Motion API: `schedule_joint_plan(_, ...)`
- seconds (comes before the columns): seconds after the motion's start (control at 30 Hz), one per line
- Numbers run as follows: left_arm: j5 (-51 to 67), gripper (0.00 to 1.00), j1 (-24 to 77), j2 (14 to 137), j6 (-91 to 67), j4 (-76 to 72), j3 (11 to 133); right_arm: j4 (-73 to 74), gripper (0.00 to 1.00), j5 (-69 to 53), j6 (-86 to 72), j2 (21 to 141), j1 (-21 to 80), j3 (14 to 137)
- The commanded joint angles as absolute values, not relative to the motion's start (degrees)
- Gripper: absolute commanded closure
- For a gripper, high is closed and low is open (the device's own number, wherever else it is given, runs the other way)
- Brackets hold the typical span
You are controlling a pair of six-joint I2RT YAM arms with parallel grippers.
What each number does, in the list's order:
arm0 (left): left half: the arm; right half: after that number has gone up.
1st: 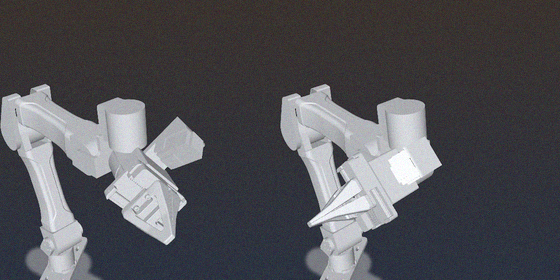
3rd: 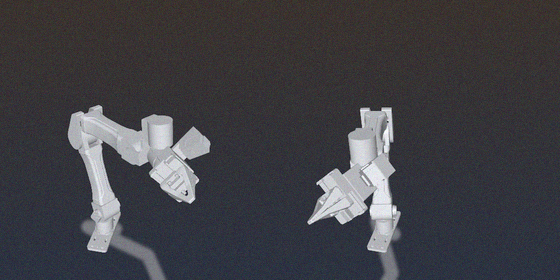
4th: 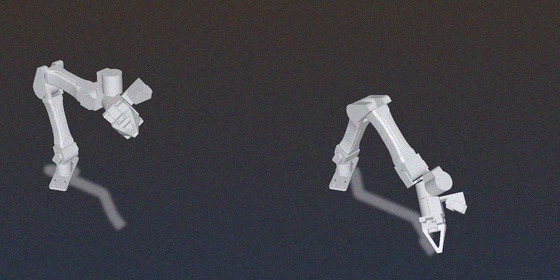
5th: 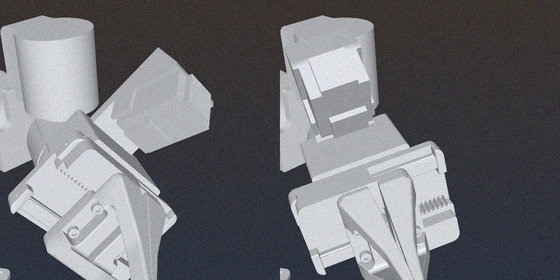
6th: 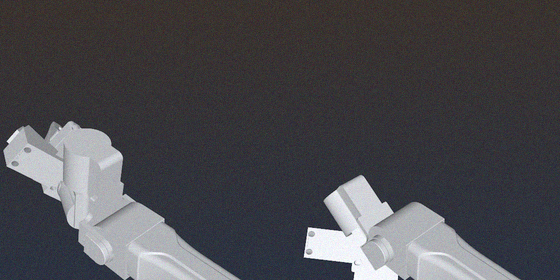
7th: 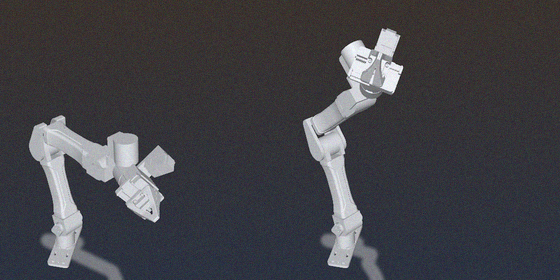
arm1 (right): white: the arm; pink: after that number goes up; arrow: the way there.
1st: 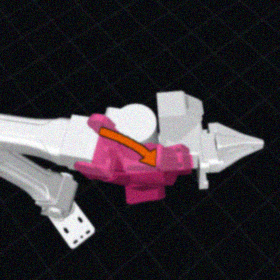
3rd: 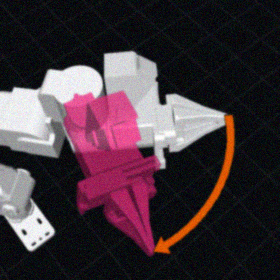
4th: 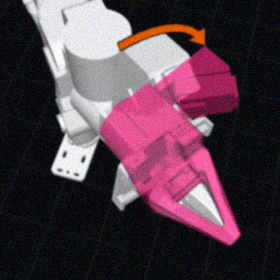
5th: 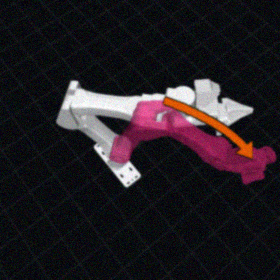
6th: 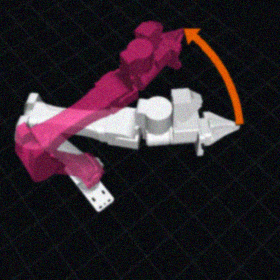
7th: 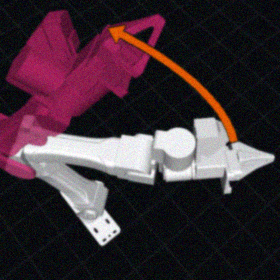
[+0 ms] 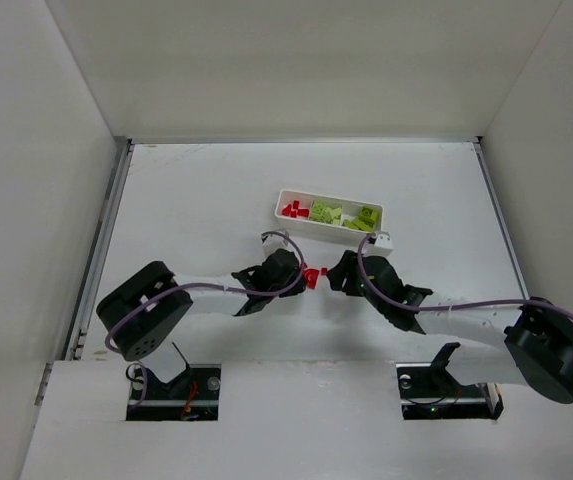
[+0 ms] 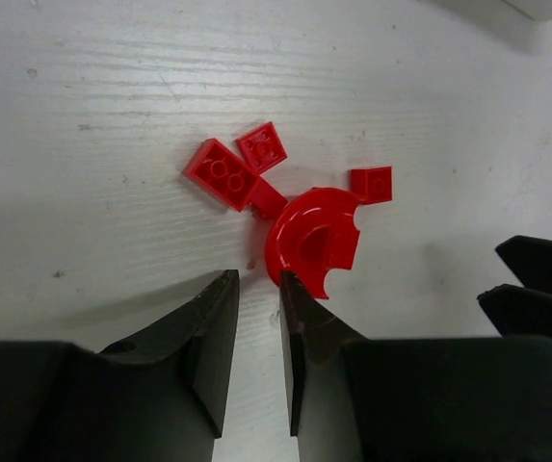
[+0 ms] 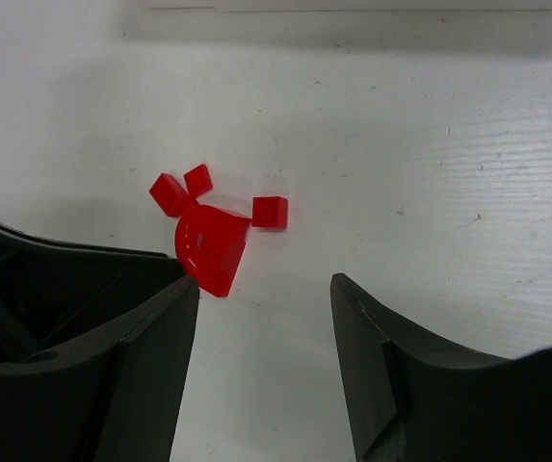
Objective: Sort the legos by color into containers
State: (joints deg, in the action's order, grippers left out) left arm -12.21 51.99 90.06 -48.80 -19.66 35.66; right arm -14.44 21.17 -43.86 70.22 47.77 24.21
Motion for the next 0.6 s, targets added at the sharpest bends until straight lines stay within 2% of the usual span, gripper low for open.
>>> schedule_joint_plan(0.0, -11.95, 0.79, 51.72, 91.58, -49.83, -22.76, 37.79, -17.40, 0.37, 22.50, -45.09, 69.52, 48.38, 23.29)
schedule_joint_plan(0.13, -12.22, 0.83, 52.07, 93.42, -50.01, -23.55, 38.06, -17.49, 0.37, 22.50, -45.17, 69.43, 48.47, 23.20)
schedule_joint_plan(0.33, -14.67, 0.96, 52.16, 92.82, -49.40, -23.73, 36.74, -17.93, 0.37, 22.50, -45.44, 69.70, 48.47, 22.85)
schedule_joint_plan(0.57, -15.38, 1.00, 52.34, 85.88, -47.99, -22.50, 35.51, -18.89, 0.37, 22.50, -45.35, 70.75, 48.38, 22.59)
